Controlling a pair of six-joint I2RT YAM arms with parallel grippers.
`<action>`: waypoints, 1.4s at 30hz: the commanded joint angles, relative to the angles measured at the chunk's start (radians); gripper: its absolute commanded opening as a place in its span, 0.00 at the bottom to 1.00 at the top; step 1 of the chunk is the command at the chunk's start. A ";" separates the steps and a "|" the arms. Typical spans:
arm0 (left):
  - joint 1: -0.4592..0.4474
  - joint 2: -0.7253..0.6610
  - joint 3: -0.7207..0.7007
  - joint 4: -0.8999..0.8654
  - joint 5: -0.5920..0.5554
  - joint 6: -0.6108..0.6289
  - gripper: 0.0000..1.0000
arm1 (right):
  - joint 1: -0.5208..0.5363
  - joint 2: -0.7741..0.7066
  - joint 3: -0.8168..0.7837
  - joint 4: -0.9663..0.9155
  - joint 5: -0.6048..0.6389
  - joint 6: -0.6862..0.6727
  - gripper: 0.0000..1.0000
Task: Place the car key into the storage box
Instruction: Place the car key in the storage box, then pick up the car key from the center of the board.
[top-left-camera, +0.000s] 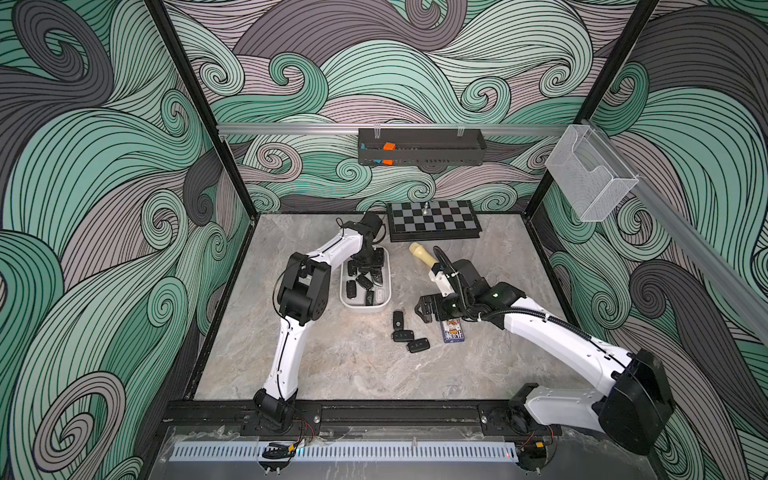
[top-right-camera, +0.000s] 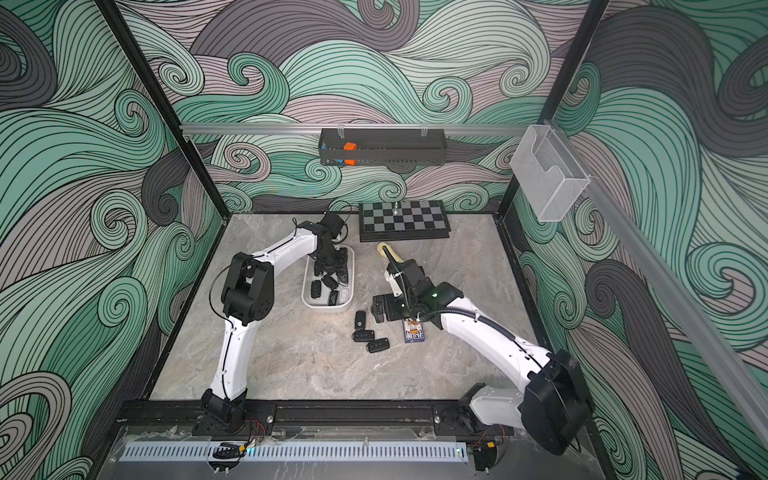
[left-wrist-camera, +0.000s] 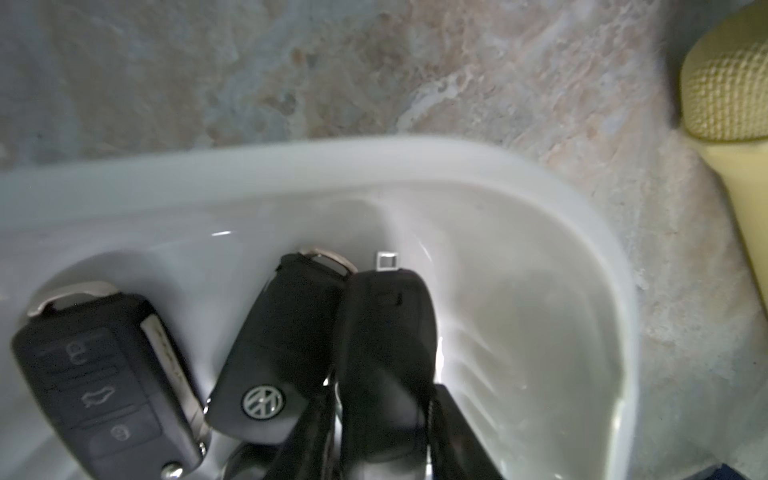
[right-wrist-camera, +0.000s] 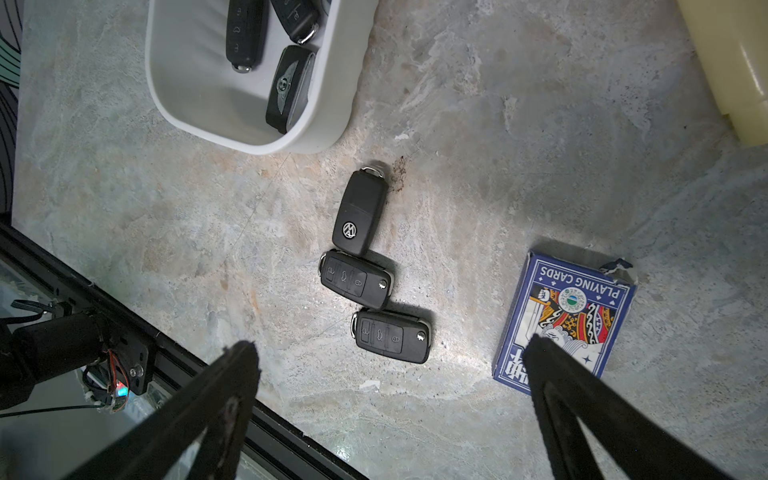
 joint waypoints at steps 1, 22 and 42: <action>-0.002 -0.007 0.033 -0.037 0.026 -0.021 0.49 | -0.006 0.002 0.017 -0.010 -0.020 -0.009 0.99; -0.002 -0.769 -0.714 0.196 0.163 -0.142 0.77 | 0.102 0.053 -0.075 0.036 -0.021 0.133 0.98; 0.088 -1.209 -1.150 0.219 0.209 -0.196 0.99 | 0.208 0.407 0.152 0.064 0.133 0.196 0.87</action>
